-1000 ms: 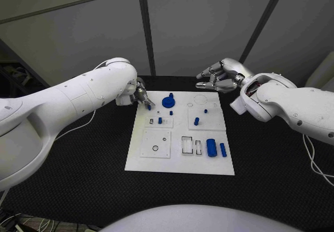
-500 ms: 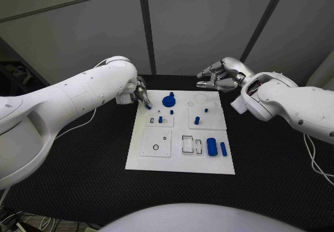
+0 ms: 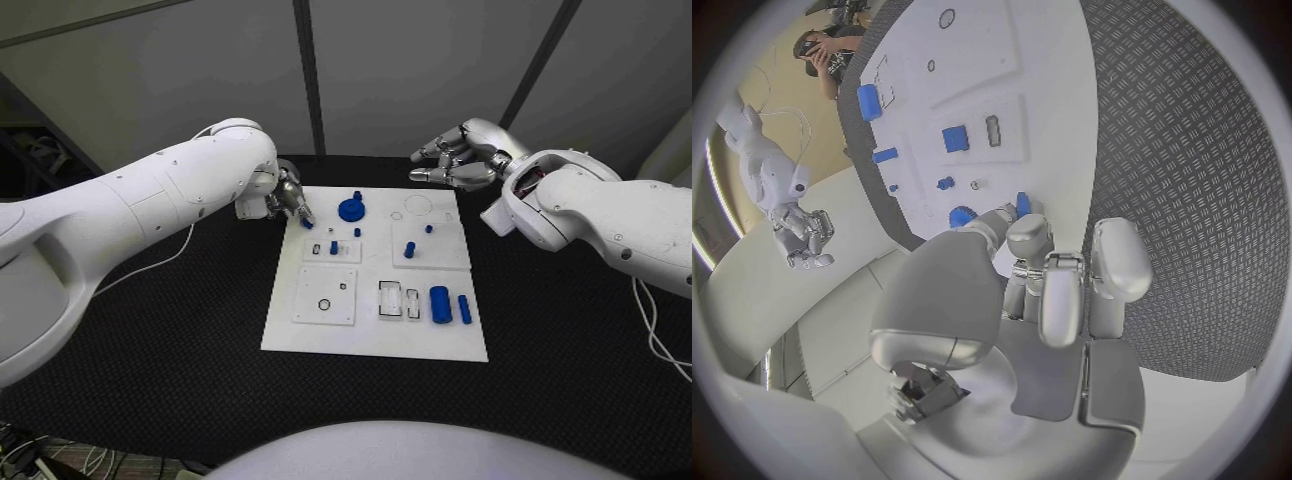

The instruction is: Assemble the parts on the task board

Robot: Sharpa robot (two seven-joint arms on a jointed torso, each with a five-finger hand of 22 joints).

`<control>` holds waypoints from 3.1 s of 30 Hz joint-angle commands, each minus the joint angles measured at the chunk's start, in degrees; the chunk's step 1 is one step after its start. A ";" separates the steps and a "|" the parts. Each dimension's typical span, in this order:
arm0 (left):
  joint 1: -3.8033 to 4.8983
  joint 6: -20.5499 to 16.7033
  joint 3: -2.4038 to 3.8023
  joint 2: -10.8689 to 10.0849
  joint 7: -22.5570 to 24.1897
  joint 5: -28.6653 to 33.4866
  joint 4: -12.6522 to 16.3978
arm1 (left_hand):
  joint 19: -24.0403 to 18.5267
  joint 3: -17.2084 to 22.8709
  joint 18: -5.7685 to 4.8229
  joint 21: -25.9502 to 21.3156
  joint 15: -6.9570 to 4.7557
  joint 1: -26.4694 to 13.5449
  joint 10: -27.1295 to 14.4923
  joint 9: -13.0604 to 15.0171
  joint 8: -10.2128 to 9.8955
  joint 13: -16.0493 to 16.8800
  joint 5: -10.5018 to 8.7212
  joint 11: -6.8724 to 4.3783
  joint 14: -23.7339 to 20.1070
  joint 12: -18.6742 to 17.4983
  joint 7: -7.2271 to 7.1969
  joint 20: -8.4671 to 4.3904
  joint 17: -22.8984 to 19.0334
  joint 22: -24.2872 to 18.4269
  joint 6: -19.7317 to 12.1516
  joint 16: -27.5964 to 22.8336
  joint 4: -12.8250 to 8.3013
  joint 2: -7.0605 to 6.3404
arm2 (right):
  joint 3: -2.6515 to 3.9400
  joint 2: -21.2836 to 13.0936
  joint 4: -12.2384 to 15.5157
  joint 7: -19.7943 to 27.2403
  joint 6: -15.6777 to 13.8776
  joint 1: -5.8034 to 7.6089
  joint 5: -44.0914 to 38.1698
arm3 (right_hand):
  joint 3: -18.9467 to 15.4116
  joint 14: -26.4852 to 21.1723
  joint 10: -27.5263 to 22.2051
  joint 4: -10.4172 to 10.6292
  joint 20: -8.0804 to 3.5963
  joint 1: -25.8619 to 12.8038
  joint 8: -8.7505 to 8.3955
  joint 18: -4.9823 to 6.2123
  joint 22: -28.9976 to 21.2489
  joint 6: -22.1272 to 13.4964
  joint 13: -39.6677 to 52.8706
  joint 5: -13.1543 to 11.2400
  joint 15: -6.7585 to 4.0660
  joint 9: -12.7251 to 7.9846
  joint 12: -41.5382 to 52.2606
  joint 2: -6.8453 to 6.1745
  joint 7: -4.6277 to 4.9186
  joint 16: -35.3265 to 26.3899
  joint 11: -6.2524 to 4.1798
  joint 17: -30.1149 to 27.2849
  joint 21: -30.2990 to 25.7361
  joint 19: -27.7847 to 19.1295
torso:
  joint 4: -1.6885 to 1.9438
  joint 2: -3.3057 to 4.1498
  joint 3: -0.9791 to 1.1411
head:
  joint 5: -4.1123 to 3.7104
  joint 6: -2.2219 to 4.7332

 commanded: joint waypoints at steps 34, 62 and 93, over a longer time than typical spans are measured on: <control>-2.64 -16.11 -0.07 -12.24 -3.58 -0.70 23.85 | 1.26 11.83 -0.98 0.58 -1.15 -6.51 3.46 13.02 3.87 1.07 3.08 -1.12 4.58 2.16 -1.91 -1.06 9.00 1.36 2.09 0.34 -8.72 -1.87 | 0.02 -0.18 0.01 0.17 0.22 0.11 -0.07 | 0.00 0.93 0.20 0.38 0.00 -0.56 -0.18 0.21 2.12 0.38 -0.08 0.40 0.07 -0.07 0.27 0.14 0.01 -0.23 -0.16 -0.04 -0.15 0.34 | 0.53 -0.51 0.12 | 0.74 -0.55; -4.86 -16.92 -0.13 -12.47 -5.72 -5.07 26.48 | 1.66 11.90 -1.09 0.74 -1.73 -7.55 3.85 18.77 5.92 1.43 -1.47 -1.75 4.73 3.44 -2.78 -1.65 9.61 1.85 2.58 0.76 -7.02 -2.11 | 0.01 0.15 -0.05 0.33 0.32 0.09 -0.07 | 0.00 0.92 0.17 0.38 0.00 -0.56 -0.18 0.24 2.00 0.39 -0.13 0.40 0.07 -0.07 0.22 0.14 0.01 -0.29 -0.16 -0.10 -0.27 0.27 | 0.50 -0.43 0.15 | 0.92 -0.85; -5.51 -15.13 -0.59 -12.27 -6.72 -6.26 27.43 | 1.71 11.71 -1.12 0.72 -1.78 -7.69 3.91 20.39 6.35 1.46 -3.11 -1.90 4.80 3.57 -3.02 -1.73 9.93 1.97 2.91 0.97 -6.45 -2.23 | 0.00 0.11 -0.17 0.11 0.54 0.08 -0.14 | 0.02 0.93 0.19 0.38 -0.01 -0.54 -0.18 0.23 2.03 0.40 -0.08 0.41 0.07 -0.06 0.32 0.18 0.01 -0.28 -0.17 -0.04 -0.26 0.30 | 0.48 -0.46 0.17 | 0.85 -1.32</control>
